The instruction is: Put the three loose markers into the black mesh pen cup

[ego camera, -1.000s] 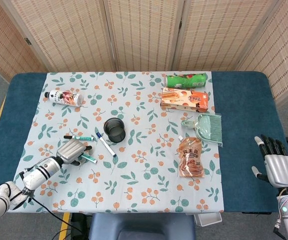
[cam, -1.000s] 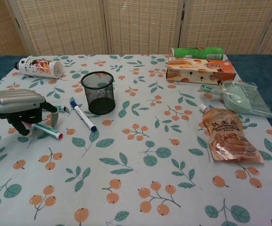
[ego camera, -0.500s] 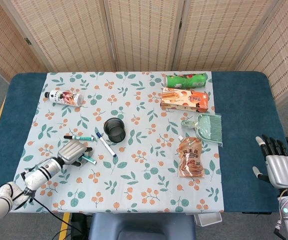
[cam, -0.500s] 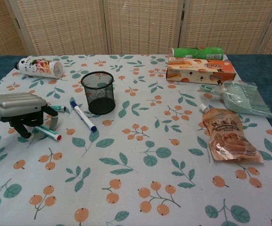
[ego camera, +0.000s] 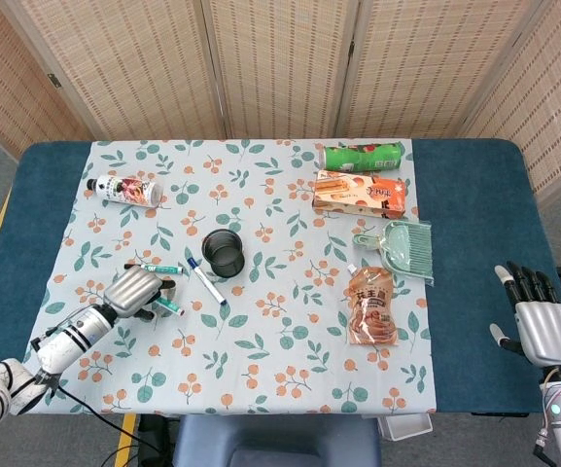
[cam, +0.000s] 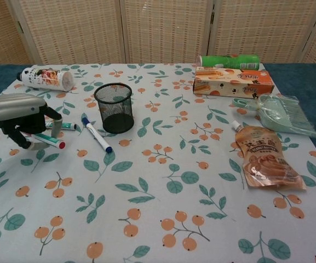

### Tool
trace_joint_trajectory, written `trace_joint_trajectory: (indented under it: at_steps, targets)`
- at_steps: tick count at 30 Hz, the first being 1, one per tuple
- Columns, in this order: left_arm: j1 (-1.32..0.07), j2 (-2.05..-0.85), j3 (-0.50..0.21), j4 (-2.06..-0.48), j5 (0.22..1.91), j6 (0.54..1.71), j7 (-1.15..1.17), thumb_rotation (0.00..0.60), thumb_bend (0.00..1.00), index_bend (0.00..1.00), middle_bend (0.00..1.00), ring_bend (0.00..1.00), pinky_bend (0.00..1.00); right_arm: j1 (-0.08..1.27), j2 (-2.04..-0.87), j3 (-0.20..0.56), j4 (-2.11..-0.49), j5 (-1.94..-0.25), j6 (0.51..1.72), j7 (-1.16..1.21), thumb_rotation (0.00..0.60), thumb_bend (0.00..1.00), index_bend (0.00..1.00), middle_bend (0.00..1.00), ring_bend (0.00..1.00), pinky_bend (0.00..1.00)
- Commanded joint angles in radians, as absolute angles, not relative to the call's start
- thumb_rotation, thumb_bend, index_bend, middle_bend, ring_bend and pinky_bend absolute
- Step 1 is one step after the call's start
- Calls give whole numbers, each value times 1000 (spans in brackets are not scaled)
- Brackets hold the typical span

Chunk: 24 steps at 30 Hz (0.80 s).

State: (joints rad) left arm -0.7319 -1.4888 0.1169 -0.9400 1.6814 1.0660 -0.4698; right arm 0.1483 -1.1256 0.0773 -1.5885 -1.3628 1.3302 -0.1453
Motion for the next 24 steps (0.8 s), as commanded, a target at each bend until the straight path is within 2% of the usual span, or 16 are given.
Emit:
trace_joint_trajectory:
  at_steps: [1,7,12,17,24]
  targets:
    - [-702,-1367,46,-1133,1593,1119,-491,600,390,609,1000,1000,997,148,-1124,76,-1587,-1367,1330,-138,600,280,48,0,0,0]
    - [-674,-1198,-115,-1470,1379,1121,-672,600,391,600,1000,1000,996,155,-1121,73,-1581,-1373,1316,-120,600,280,48,0,0,0]
    - [-690,-1153,-228,-1580,1226,1064,-730,600,391,596,1000,1000,997,158,-1119,73,-1577,-1376,1311,-106,600,280,48,0,0,0]
    - [-739,-1230,-301,-1564,1098,976,-740,600,390,589,1000,1000,997,167,-1118,69,-1570,-1382,1293,-93,600,280,48,0,0,0]
    - [-818,-1397,-338,-1399,1042,887,-702,600,391,580,1000,1000,997,173,-1107,64,-1561,-1385,1271,-56,600,280,48,0,0,0]
